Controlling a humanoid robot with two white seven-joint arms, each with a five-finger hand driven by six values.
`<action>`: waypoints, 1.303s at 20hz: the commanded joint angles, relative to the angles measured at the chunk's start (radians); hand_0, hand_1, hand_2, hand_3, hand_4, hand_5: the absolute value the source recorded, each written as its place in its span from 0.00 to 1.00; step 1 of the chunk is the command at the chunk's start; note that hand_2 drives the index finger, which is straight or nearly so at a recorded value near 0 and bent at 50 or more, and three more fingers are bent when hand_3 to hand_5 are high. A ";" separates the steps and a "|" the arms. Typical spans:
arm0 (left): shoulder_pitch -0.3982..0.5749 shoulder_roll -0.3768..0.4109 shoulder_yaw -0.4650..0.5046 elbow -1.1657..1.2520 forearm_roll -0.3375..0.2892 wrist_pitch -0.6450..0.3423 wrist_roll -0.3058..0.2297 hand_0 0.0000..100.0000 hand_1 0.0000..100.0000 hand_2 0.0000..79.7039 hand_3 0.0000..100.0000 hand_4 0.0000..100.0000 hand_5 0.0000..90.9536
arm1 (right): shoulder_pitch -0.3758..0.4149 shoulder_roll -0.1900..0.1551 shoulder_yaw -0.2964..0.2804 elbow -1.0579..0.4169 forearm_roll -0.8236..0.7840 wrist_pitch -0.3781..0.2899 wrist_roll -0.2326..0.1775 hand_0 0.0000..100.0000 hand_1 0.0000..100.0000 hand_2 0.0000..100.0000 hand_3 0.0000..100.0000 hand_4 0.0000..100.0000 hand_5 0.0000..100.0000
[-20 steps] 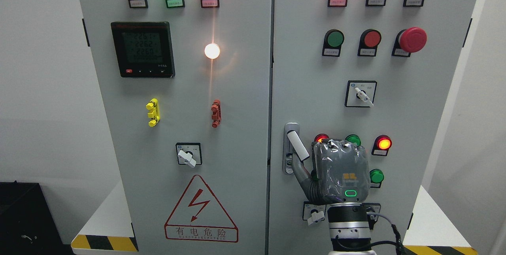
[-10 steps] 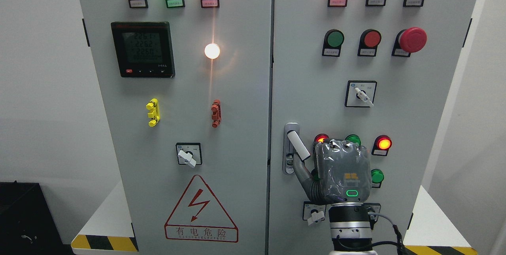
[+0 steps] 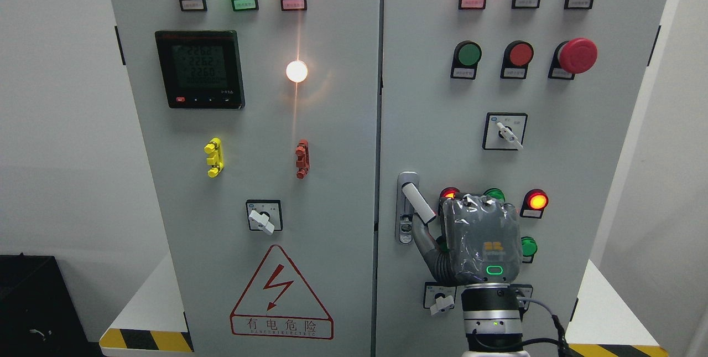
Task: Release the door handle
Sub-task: 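Rotate the held lever handle outward with the right hand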
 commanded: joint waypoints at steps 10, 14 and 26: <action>0.017 0.000 0.000 0.000 -0.001 -0.001 0.000 0.12 0.56 0.00 0.00 0.00 0.00 | -0.001 -0.006 -0.014 -0.017 0.002 0.000 -0.002 0.50 0.48 0.99 1.00 1.00 1.00; 0.017 0.000 0.000 0.000 -0.001 -0.001 0.000 0.12 0.56 0.00 0.00 0.00 0.00 | -0.001 -0.006 -0.014 -0.020 0.002 0.000 -0.002 0.50 0.47 0.99 1.00 1.00 1.00; 0.017 0.000 0.000 0.000 -0.001 -0.001 0.000 0.12 0.56 0.00 0.00 0.00 0.00 | -0.003 -0.006 -0.016 -0.020 0.002 0.000 -0.002 0.51 0.46 0.99 1.00 1.00 1.00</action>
